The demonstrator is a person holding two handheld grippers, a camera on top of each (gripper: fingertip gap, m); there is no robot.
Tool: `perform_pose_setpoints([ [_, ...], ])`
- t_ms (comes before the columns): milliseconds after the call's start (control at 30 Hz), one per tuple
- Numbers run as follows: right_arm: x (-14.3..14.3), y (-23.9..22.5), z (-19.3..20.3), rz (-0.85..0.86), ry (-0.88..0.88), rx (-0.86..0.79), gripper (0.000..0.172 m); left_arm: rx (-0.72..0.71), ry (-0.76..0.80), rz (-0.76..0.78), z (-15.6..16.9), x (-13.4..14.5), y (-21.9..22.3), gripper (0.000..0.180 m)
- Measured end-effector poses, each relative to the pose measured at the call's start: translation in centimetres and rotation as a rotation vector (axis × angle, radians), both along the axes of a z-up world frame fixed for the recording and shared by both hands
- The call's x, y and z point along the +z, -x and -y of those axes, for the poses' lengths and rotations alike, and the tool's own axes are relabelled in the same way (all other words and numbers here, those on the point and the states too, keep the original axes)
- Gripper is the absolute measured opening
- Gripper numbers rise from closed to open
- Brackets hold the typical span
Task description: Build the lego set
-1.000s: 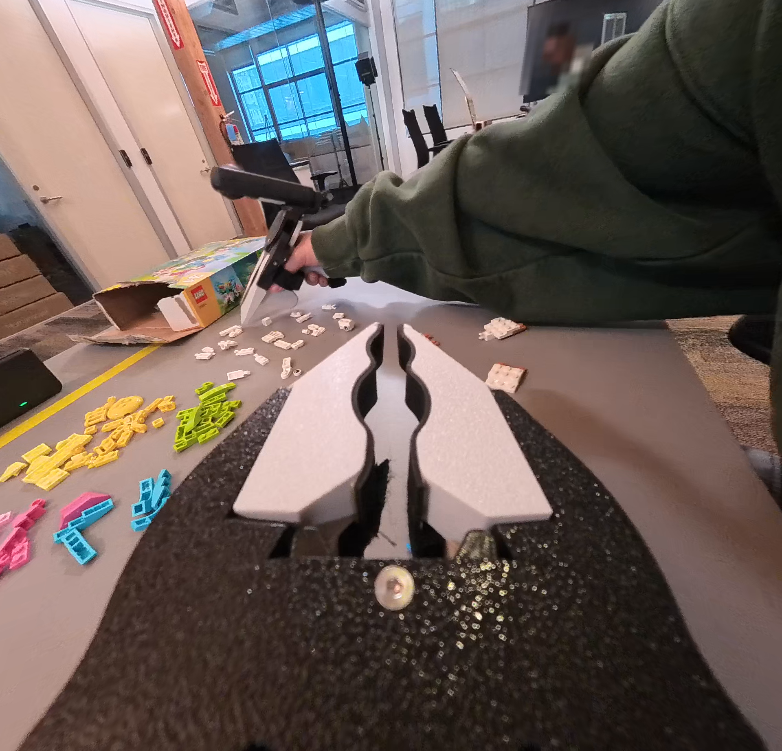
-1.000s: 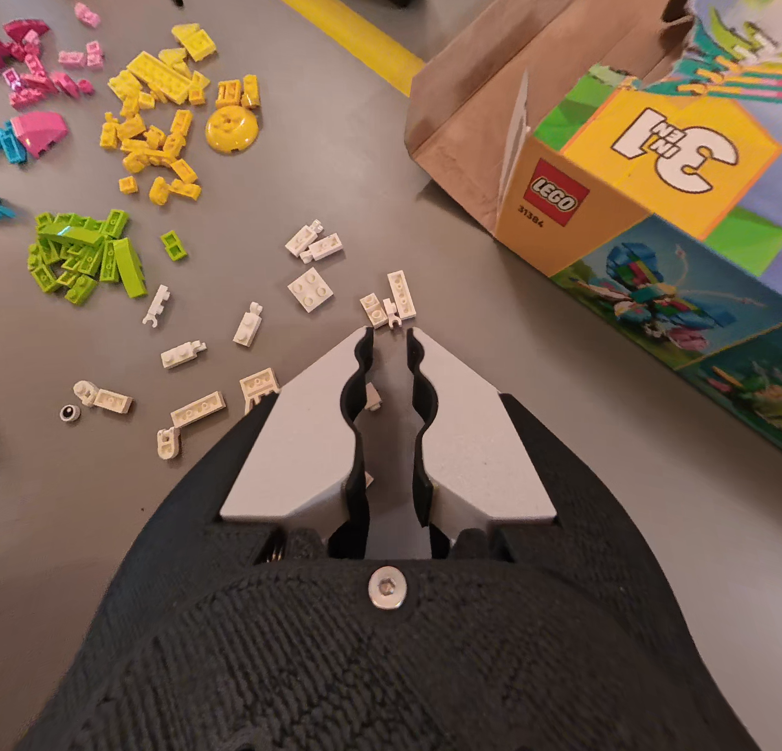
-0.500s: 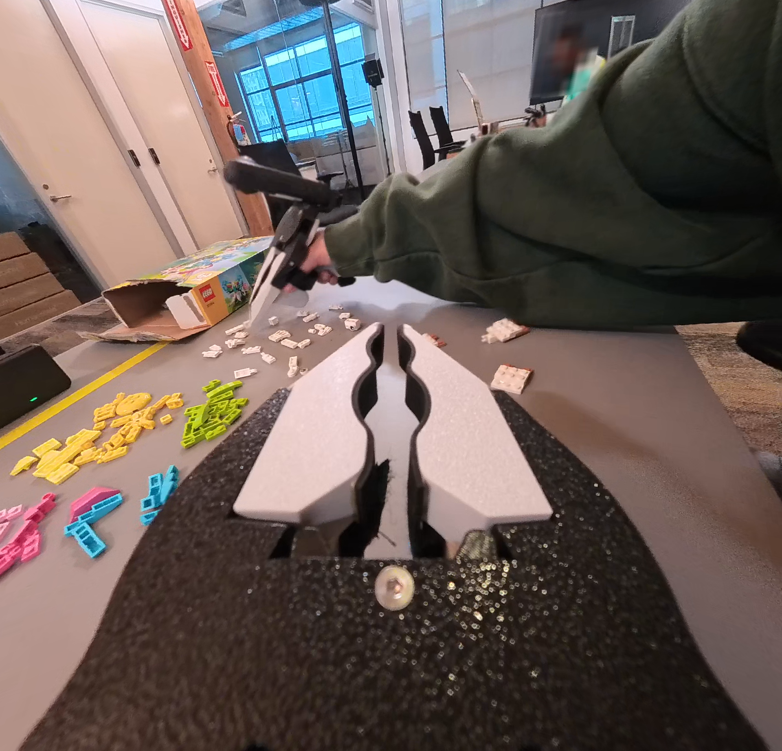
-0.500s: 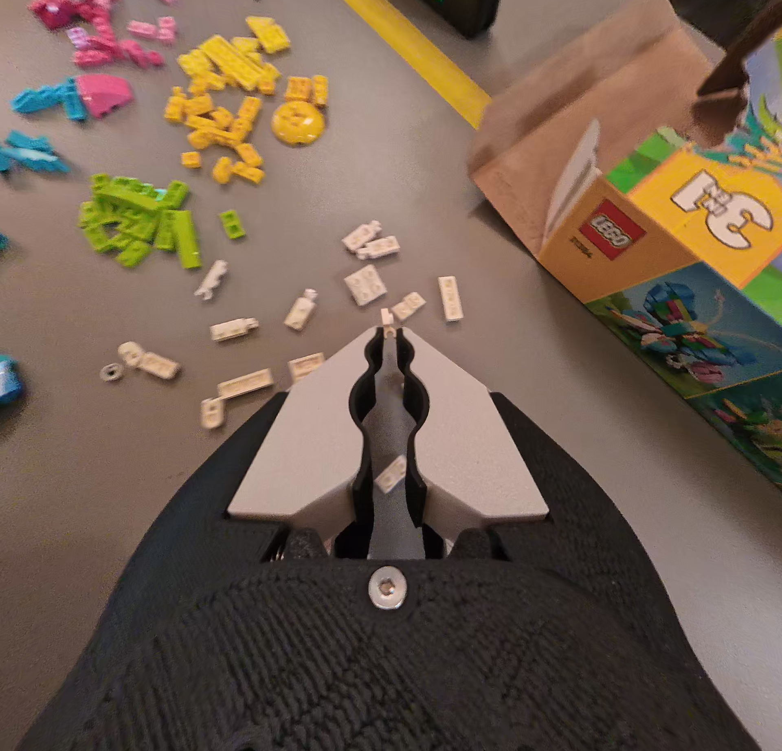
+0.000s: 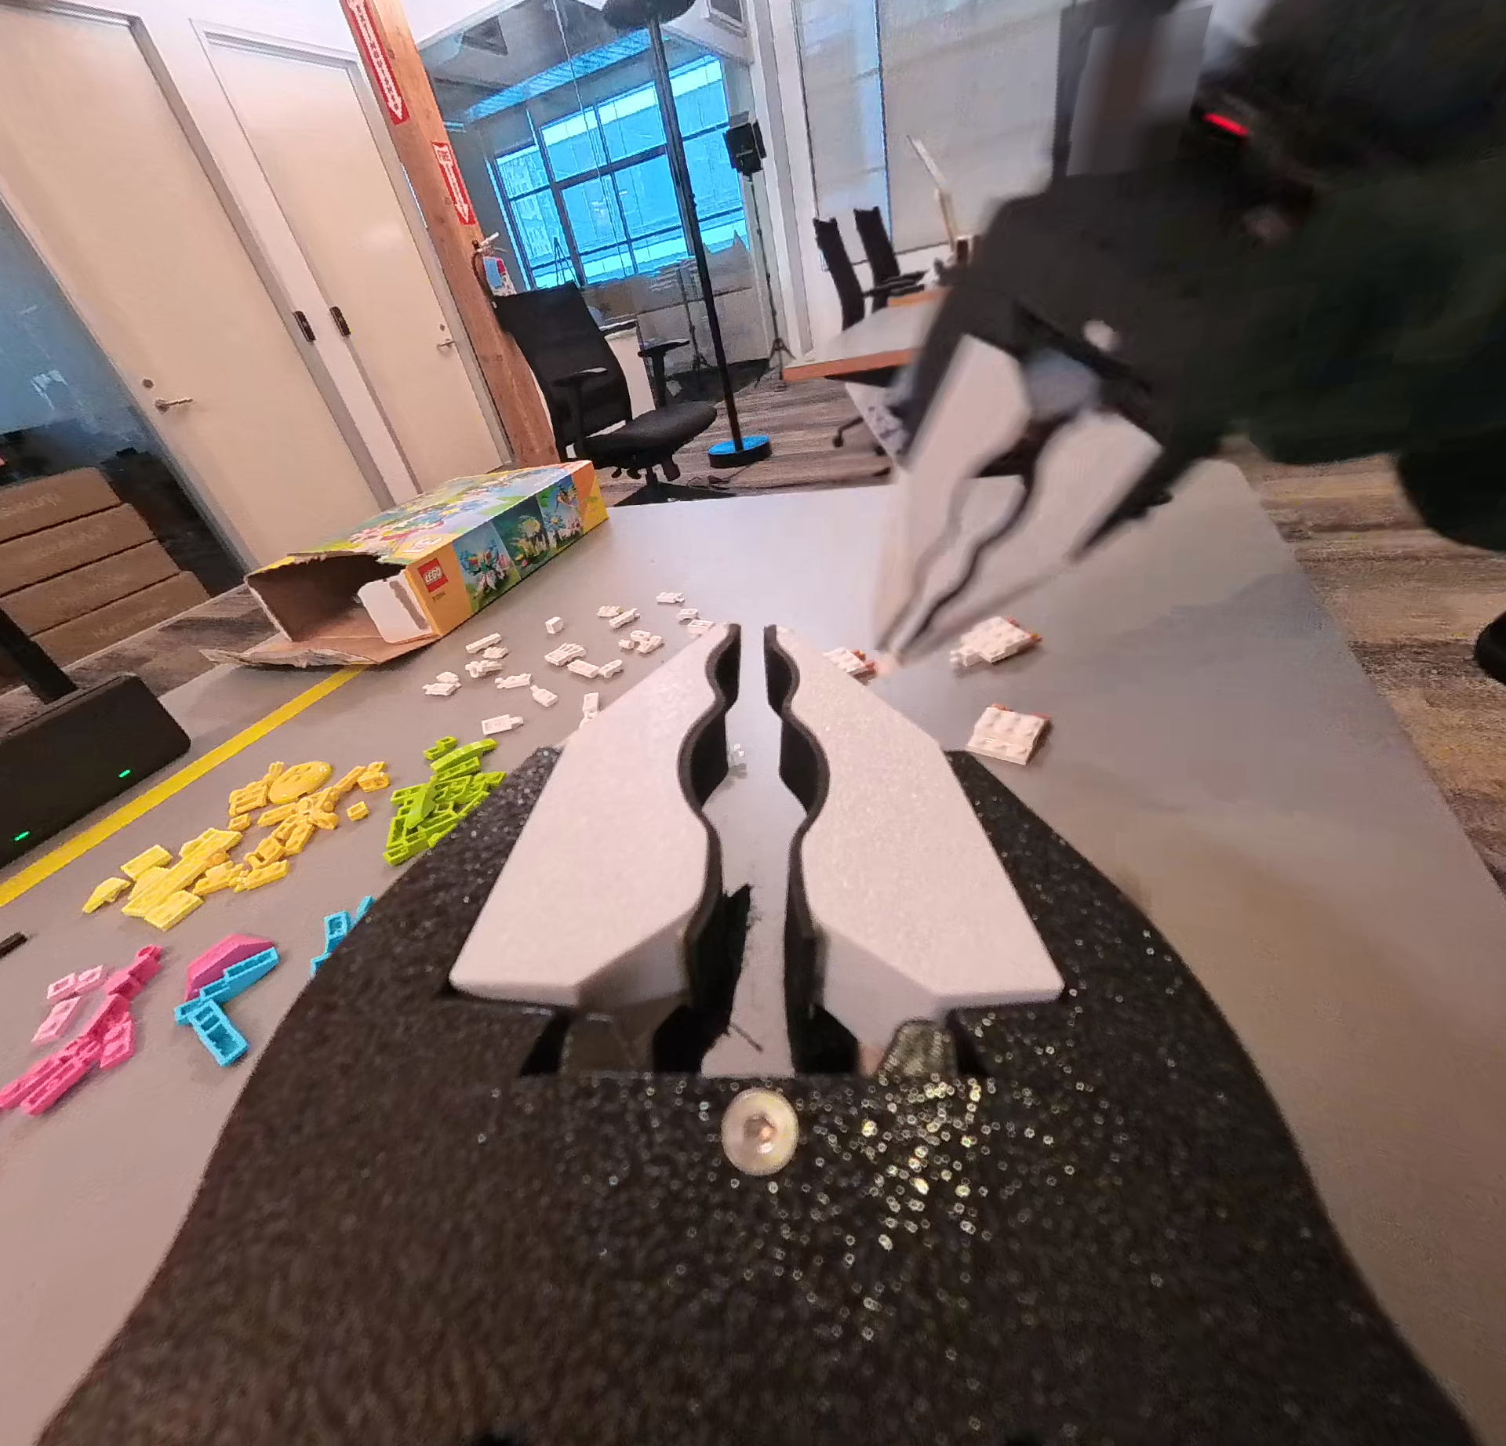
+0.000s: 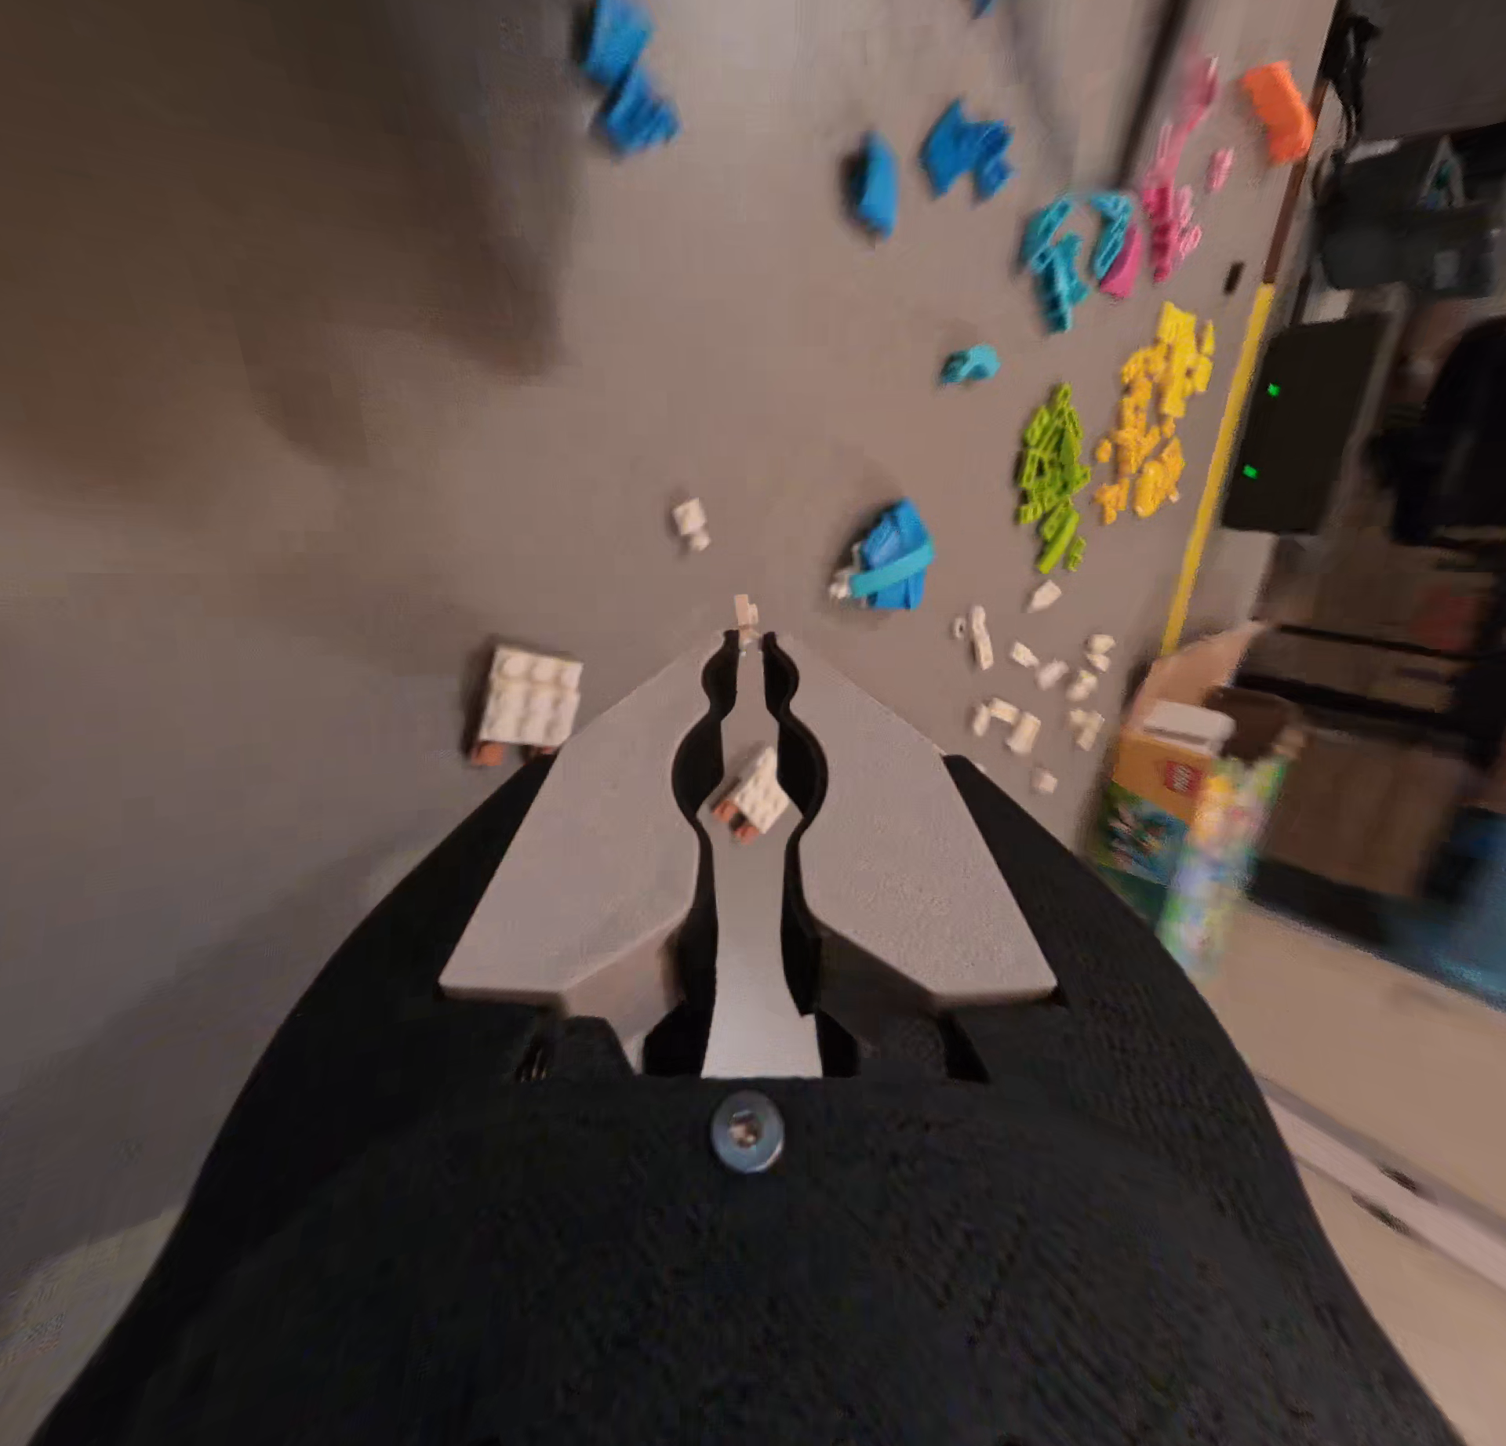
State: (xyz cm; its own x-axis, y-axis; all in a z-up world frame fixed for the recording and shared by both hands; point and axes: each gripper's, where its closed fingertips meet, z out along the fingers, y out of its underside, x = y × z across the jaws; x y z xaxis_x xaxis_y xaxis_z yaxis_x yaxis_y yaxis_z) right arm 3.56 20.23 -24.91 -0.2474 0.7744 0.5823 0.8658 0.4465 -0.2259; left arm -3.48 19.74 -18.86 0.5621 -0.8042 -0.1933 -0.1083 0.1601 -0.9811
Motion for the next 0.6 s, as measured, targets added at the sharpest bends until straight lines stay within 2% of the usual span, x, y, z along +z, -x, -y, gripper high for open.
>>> perform_pose_setpoints([
  [100,-2.6,-1.0,1.3,0.156,-0.269,0.028,0.006,0.003,0.000,0.006,0.0,0.1,0.1,0.003],
  [233,-4.1,0.3,3.4,0.161,-0.353,0.076,0.005,0.000,-0.002,0.014,0.1,0.2,0.0,0.003],
  [400,-4.7,0.6,3.4,0.301,-0.439,0.154,0.006,-0.001,0.001,0.020,0.1,0.3,0.0,0.003],
  [600,-5.2,0.2,4.0,0.436,-0.419,0.264,0.006,0.007,0.006,0.044,0.0,0.6,0.2,0.000],
])
